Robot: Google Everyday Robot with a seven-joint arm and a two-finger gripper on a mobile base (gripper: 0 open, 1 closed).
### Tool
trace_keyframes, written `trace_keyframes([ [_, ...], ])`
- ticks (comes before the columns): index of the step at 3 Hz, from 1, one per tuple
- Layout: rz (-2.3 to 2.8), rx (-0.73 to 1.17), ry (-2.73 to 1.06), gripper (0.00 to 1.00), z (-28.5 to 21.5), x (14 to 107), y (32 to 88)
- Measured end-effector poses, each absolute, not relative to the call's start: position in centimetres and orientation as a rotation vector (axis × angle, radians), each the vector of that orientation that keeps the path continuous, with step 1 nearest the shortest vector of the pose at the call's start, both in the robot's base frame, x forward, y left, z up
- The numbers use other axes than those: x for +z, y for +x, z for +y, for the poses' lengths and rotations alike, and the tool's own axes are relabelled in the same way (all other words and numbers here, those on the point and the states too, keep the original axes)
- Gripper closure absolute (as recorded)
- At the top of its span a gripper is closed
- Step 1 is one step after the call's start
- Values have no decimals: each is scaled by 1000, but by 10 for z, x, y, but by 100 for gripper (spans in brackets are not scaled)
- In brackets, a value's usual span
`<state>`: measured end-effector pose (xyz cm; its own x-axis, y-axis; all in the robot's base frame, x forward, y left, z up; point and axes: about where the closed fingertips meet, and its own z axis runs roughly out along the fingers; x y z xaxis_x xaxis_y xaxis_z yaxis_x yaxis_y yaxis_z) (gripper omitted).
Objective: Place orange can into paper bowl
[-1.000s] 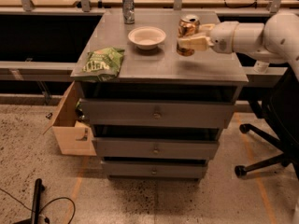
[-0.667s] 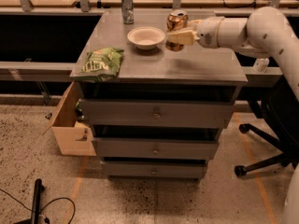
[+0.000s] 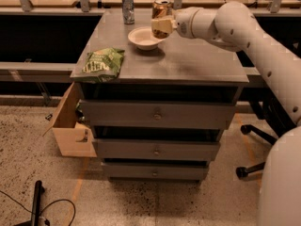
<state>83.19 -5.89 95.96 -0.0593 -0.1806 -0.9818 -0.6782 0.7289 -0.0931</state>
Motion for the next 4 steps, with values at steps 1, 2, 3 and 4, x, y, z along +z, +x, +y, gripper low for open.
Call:
trace_keyframes([
  [1,1591,450,-663,100,-41,973,855],
  [2,1622,446,-666,100,-24,958,871],
  [3,1654,461,-710,85,-9,929,883],
  [4,1663,471,-742,61,-3,909,890],
])
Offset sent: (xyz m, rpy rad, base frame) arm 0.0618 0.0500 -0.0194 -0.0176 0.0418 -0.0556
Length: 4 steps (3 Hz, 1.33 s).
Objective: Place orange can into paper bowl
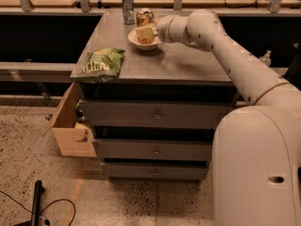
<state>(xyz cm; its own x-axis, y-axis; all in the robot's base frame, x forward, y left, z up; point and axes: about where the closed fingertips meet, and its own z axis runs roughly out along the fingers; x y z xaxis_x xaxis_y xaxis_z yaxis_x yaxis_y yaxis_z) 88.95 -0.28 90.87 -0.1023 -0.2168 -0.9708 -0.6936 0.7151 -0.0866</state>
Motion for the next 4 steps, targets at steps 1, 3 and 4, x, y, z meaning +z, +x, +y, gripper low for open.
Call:
trace_keyframes([
  [1,1646,478,-762,39,-1,901,892],
  [3,1587,455,-771,0,-25,920,888],
  [4,1568,449,-758,0,-64,941,878],
])
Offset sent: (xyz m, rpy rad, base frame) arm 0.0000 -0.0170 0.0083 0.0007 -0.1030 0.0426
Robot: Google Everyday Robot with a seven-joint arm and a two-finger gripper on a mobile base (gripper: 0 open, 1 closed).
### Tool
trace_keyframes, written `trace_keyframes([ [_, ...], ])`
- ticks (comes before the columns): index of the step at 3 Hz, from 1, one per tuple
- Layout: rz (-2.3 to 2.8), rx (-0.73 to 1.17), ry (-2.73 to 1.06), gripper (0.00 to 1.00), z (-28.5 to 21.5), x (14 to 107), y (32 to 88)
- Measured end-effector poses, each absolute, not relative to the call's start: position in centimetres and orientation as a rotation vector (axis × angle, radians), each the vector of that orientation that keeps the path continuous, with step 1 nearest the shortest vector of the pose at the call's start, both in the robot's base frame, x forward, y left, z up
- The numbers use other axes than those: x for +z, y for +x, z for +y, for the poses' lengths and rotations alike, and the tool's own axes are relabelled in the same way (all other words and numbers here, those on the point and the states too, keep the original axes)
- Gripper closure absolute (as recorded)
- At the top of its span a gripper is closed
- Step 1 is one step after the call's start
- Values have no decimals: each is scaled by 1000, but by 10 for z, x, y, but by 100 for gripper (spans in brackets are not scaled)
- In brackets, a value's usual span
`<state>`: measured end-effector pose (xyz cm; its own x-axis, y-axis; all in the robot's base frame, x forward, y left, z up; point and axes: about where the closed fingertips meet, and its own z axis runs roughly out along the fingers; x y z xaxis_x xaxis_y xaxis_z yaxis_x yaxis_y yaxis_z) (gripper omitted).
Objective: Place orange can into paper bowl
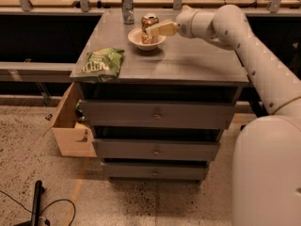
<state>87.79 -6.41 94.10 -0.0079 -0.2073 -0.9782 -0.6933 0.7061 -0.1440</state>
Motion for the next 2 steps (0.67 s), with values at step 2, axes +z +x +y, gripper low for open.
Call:
trace_keyframes([
  [2,1596,441,-685,0,-141,952,860],
])
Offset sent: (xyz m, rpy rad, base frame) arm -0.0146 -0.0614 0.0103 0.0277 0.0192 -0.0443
